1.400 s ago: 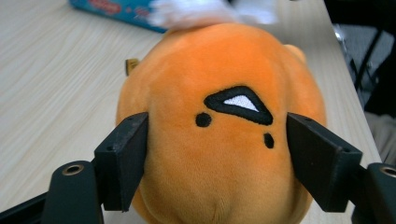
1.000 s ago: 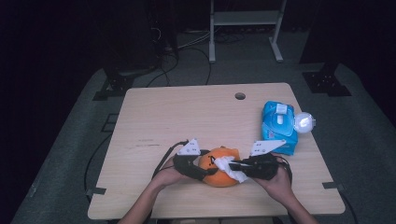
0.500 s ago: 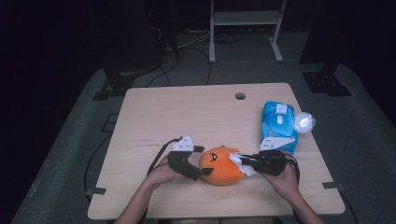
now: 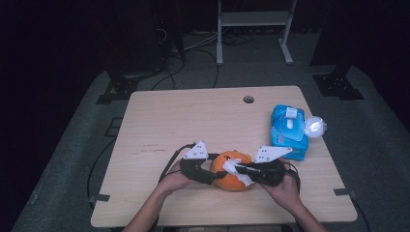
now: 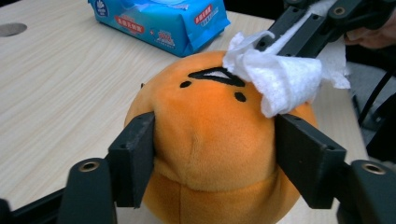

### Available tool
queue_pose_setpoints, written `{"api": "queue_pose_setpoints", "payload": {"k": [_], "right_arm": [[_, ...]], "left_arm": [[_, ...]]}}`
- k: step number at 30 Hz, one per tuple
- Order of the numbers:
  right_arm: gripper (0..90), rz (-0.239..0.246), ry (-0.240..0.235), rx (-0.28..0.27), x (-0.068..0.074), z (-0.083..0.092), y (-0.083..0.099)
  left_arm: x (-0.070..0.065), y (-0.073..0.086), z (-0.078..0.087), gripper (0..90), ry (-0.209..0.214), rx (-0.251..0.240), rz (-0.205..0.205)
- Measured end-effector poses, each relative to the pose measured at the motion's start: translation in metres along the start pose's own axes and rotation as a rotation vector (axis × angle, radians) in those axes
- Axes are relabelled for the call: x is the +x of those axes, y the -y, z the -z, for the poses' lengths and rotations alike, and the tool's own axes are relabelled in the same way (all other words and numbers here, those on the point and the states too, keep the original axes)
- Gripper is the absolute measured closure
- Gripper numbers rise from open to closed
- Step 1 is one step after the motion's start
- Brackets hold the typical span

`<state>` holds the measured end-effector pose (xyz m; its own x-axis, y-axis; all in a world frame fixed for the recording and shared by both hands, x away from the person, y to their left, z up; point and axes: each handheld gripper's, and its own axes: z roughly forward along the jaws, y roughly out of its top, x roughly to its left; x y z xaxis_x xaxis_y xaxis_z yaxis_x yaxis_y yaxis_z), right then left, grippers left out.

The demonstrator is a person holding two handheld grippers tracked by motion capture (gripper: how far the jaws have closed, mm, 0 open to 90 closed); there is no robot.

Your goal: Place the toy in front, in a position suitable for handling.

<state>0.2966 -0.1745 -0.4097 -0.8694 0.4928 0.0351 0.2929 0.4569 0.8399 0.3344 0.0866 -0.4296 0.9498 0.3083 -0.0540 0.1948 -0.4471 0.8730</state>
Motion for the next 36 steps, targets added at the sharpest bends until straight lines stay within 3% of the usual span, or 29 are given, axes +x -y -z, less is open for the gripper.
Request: {"api": "queue_pose_setpoints", "payload": {"k": [1, 3, 5, 6, 8, 11, 14, 15, 17, 20, 21, 22, 23, 24, 25, 26, 28, 30, 31, 32, 33, 34, 35, 36], "right_arm": [[84.4, -0.012, -0.002, -0.003, -0.002, 0.001, 0.001], [84.4, -0.05, 0.012, -0.017, -0.012, 0.006, 0.005], [84.4, -0.055, 0.019, -0.017, -0.013, 0.008, 0.006], [84.4, -0.063, 0.025, -0.021, -0.015, 0.009, 0.007], [84.4, -0.066, 0.028, -0.018, -0.014, 0.009, 0.007], [84.3, -0.02, 0.014, -0.013, -0.001, 0.004, 0.001], [84.4, -0.017, -0.019, -0.027, 0.005, 0.0, -0.002], [84.4, -0.006, -0.021, -0.035, 0.007, -0.001, -0.004], [84.4, -0.011, -0.015, -0.056, 0.004, 0.001, -0.005], [84.4, -0.027, 0.001, -0.069, -0.002, 0.006, -0.005], [84.4, -0.036, 0.04, -0.069, -0.009, 0.011, -0.003], [84.4, -0.036, 0.04, -0.069, -0.009, 0.011, -0.003], [84.4, -0.057, 0.061, -0.055, -0.016, 0.013, 0.003], [84.4, -0.057, 0.061, -0.055, -0.016, 0.013, 0.003], [84.4, -0.071, 0.066, -0.039, -0.02, 0.014, 0.008], [84.4, -0.071, 0.066, -0.039, -0.02, 0.014, 0.008], [84.4, -0.077, 0.058, -0.028, -0.019, 0.015, 0.011], [84.4, -0.05, 0.07, -0.015, -0.014, 0.016, 0.009], [84.3, -0.027, 0.058, -0.016, -0.006, 0.015, 0.005], [84.3, -0.027, 0.058, -0.016, -0.006, 0.015, 0.005], [84.3, 0.003, 0.04, -0.022, 0.002, 0.012, 0.0], [84.3, 0.003, 0.04, -0.022, 0.002, 0.012, 0.0], [84.2, 0.011, -0.011, -0.061, 0.009, 0.009, -0.005], [84.1, 0.036, -0.012, -0.062, 0.013, 0.007, -0.009]], "left_arm": [[0.003, 0.001, 0.001, 24.4, -0.008, -0.003, 0.026], [0.009, 0.002, 0.004, 13.6, -0.015, -0.002, 0.083], [0.01, 0.003, 0.004, 15.2, 0.0, -0.012, 0.09], [0.009, 0.004, 0.004, 22.9, 0.022, -0.015, 0.085], [0.005, 0.003, 0.001, 32.1, 0.007, -0.009, 0.061], [-0.001, -0.003, -0.002, 34.5, 0.004, -0.014, 0.036], [-0.006, -0.005, -0.004, 35.3, 0.004, -0.009, 0.006], [-0.012, -0.007, -0.006, 35.4, -0.004, 0.008, -0.046], [-0.016, -0.008, -0.006, 35.7, -0.01, 0.015, -0.089], [-0.018, -0.007, -0.007, 36.0, -0.004, 0.015, -0.105], [-0.017, -0.005, -0.007, 35.9, 0.002, 0.011, -0.11], [-0.017, -0.005, -0.007, 35.3, 0.002, 0.011, -0.11], [-0.014, -0.003, -0.006, 32.7, 0.0, 0.008, -0.083], [-0.014, -0.003, -0.006, 27.5, 0.0, 0.008, -0.083], [-0.01, -0.003, -0.006, 21.6, -0.02, 0.01, -0.04], [-0.01, -0.003, -0.006, 14.5, -0.02, 0.01, -0.04], [-0.005, -0.001, -0.008, 10.8, -0.02, 0.019, 0.047], [-0.004, 0.002, -0.01, 14.0, 0.014, 0.015, 0.07], [-0.008, 0.0, -0.01, 21.3, 0.013, 0.018, 0.034], [-0.008, 0.0, -0.01, 23.4, 0.013, 0.018, 0.034], [-0.013, -0.003, -0.01, 24.9, 0.011, 0.021, -0.014], [-0.013, -0.003, -0.01, 26.3, 0.011, 0.021, -0.014], [-0.022, -0.006, -0.012, 27.4, 0.011, 0.019, -0.091], [-0.022, -0.006, -0.012, 28.3, 0.011, 0.019, -0.091]]}}
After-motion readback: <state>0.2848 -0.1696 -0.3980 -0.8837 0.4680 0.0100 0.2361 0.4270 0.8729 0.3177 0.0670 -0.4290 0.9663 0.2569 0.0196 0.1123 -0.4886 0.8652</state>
